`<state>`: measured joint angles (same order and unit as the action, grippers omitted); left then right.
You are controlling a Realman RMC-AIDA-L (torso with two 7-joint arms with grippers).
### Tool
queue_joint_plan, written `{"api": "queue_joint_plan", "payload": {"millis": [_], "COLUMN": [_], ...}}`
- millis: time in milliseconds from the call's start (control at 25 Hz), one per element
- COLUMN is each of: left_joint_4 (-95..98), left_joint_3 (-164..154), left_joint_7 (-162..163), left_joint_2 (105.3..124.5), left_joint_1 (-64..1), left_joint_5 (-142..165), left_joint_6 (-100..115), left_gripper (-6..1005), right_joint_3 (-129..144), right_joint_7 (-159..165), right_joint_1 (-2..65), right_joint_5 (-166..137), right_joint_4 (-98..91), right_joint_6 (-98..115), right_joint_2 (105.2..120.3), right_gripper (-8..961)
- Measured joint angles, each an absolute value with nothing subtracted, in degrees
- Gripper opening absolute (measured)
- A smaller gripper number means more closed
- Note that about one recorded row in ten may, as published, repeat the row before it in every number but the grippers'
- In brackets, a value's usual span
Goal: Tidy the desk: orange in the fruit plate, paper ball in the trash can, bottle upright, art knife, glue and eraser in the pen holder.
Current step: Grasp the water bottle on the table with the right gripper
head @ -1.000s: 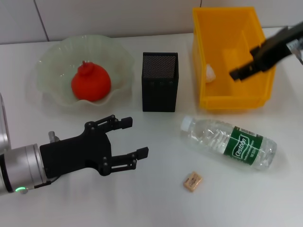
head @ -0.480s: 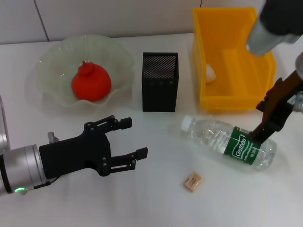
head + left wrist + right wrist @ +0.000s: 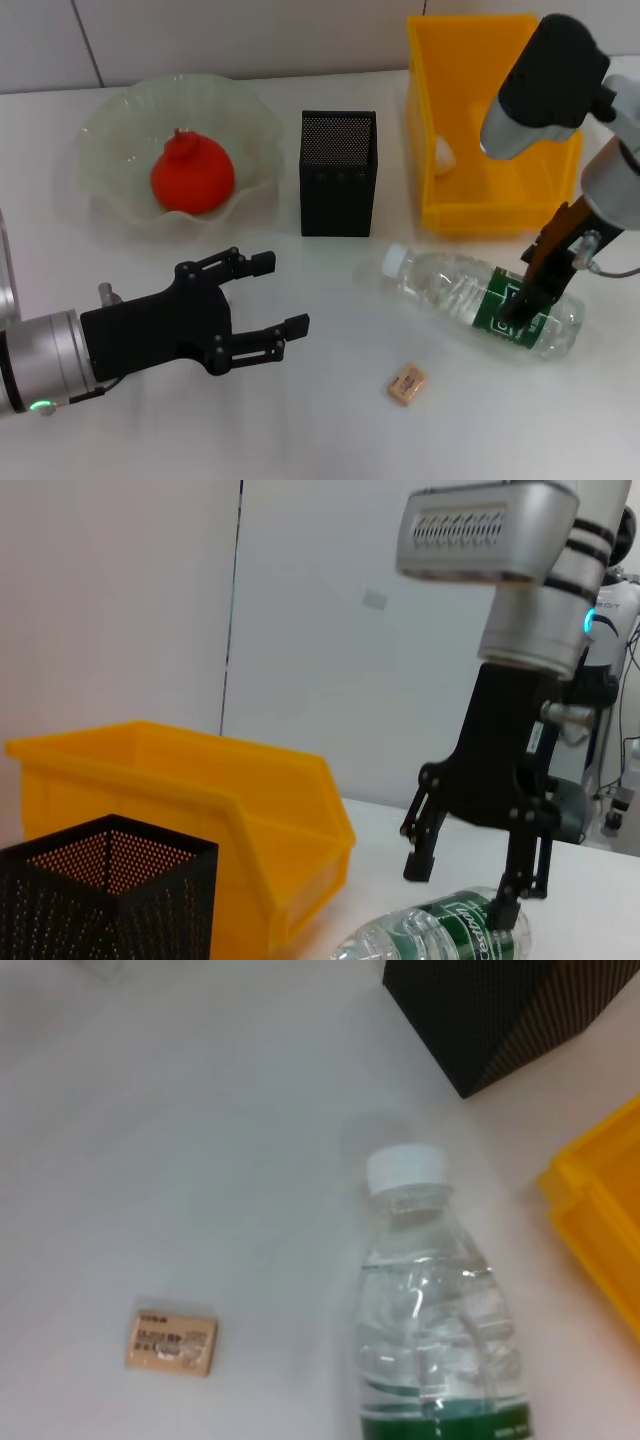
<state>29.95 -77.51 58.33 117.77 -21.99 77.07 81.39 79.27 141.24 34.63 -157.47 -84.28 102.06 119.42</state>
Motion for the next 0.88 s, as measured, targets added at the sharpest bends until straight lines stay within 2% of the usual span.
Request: {"api": "queue_joint_plan", "payload": {"millis": [880], "left_joint_4": [29.8], "left_joint_3": [-77.5], "left_joint_7": [58.0], "left_joint_2": [117.51], "left_joint_1": [-22.0], "left_joint_5": [77.1], "left_joint_6": [81.3], "left_gripper": [831], "right_joint_3": [84.9], "right_joint_7": [145.6], "right_joint_1": [35.1], "right_joint_5": [-156.8], "right_joint_4": [-78.9], "right_joint_6": [95.2], "right_joint_2": [119.44], "right_gripper": [832]}}
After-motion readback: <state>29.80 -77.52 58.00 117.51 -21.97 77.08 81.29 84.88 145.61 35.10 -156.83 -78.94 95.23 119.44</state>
